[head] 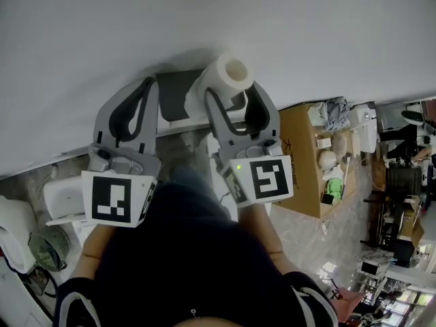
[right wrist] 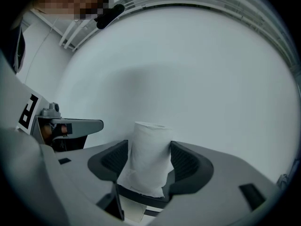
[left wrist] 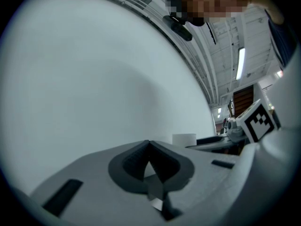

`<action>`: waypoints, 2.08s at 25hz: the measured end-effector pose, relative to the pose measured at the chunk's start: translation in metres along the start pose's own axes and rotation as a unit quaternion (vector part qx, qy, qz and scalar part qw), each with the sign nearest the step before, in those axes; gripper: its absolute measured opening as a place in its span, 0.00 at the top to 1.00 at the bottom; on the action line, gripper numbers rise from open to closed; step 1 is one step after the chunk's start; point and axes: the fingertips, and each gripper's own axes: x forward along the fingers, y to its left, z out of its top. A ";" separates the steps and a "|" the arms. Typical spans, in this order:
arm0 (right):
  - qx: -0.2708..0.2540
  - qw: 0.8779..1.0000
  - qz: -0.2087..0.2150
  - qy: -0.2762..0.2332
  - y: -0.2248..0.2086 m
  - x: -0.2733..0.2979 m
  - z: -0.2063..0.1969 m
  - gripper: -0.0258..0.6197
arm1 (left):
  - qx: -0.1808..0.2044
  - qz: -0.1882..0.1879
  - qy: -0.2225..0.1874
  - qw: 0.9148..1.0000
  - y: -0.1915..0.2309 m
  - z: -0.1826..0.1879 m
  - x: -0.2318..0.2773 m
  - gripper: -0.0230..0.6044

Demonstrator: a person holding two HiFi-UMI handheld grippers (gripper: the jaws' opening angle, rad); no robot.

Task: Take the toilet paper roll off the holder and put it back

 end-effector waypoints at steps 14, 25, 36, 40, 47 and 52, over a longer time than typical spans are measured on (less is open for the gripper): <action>0.015 1.000 -0.012 0.010 -0.005 0.015 -0.003 0.53 | -0.003 0.006 0.017 1.000 0.013 -0.007 -0.001 0.96; 0.034 0.999 -0.021 0.011 -0.009 0.019 -0.003 0.53 | 0.008 0.009 0.015 1.000 0.019 -0.007 -0.001 0.96; 0.037 0.998 -0.037 -0.025 -0.016 0.002 0.019 0.53 | 0.015 0.004 0.008 1.000 0.013 -0.001 -0.006 0.96; 0.036 0.998 -0.045 -0.038 -0.024 -0.009 0.028 0.53 | 0.005 0.000 0.014 1.000 0.003 0.000 -0.005 0.96; 0.031 0.996 -0.061 -0.056 -0.033 -0.023 0.040 0.53 | 0.008 -0.008 0.013 1.000 -0.005 0.000 -0.005 0.96; 0.029 0.995 -0.071 -0.064 -0.040 -0.032 0.046 0.53 | 0.008 -0.014 0.014 1.000 -0.010 0.001 -0.005 0.96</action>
